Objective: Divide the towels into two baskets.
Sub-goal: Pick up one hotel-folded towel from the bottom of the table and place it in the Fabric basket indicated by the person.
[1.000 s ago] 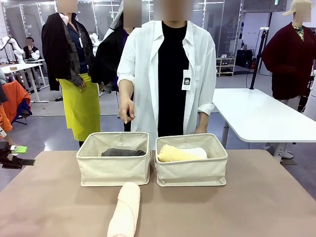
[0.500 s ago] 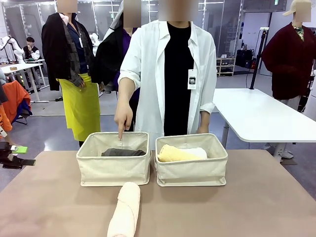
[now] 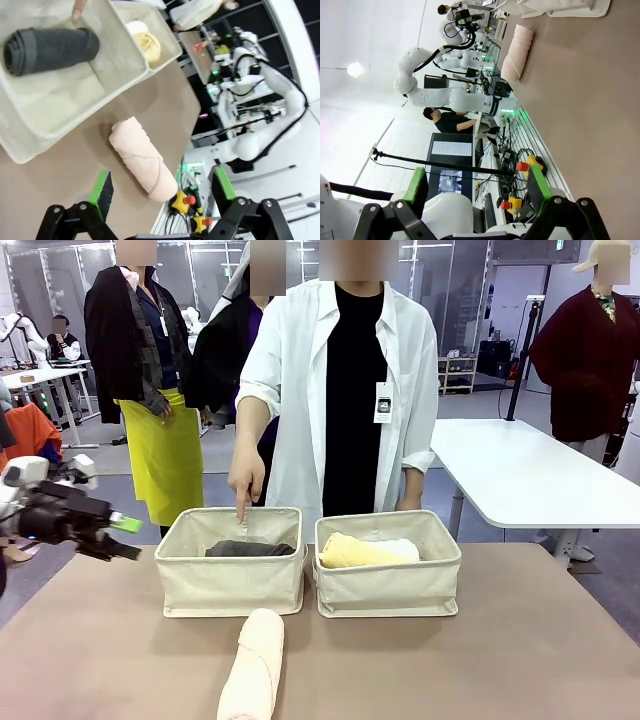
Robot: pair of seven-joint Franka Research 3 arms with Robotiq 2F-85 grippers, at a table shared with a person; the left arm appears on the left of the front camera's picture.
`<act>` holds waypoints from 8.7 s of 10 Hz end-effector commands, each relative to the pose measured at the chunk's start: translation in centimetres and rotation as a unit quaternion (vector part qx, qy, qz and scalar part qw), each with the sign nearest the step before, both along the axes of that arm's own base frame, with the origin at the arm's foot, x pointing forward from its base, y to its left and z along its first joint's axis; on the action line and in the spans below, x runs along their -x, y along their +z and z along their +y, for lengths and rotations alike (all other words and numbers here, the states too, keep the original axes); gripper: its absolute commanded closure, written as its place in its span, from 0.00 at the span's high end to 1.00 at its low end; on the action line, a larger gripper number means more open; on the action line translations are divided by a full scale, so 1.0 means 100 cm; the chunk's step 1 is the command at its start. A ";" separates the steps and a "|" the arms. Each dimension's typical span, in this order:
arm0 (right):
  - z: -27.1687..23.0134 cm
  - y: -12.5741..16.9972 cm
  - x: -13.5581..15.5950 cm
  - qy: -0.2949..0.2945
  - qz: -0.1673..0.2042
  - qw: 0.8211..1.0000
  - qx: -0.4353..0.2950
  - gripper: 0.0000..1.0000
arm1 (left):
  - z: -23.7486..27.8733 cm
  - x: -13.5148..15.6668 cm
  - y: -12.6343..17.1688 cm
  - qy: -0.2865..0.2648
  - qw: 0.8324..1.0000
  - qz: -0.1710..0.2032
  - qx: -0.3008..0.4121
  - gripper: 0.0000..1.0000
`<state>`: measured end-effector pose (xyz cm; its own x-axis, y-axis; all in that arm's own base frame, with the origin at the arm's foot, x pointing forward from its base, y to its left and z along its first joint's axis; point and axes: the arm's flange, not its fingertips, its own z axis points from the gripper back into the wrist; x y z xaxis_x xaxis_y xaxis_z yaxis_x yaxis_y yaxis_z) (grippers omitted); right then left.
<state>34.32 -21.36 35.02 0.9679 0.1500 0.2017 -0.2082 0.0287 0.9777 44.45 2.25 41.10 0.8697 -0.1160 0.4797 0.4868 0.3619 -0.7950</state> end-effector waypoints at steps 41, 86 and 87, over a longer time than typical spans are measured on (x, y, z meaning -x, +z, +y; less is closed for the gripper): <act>0.004 0.001 0.004 -0.005 -0.003 1.000 0.002 1.00 | -0.262 0.088 -0.029 0.152 0.898 0.096 -0.402 0.50; 0.004 0.001 0.004 -0.005 -0.003 1.000 0.002 1.00 | -0.290 -0.139 0.043 -0.349 0.649 -0.324 -0.594 1.00; 0.004 0.001 0.004 -0.005 -0.003 1.000 0.002 1.00 | -0.271 -0.128 0.061 -0.356 0.639 -0.340 -0.591 1.00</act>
<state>34.24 -21.30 34.94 0.9684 0.1486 0.2003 -0.2066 0.0278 0.9780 58.26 -26.58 45.94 0.0595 -0.9958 -0.0700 0.9525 0.0356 0.3026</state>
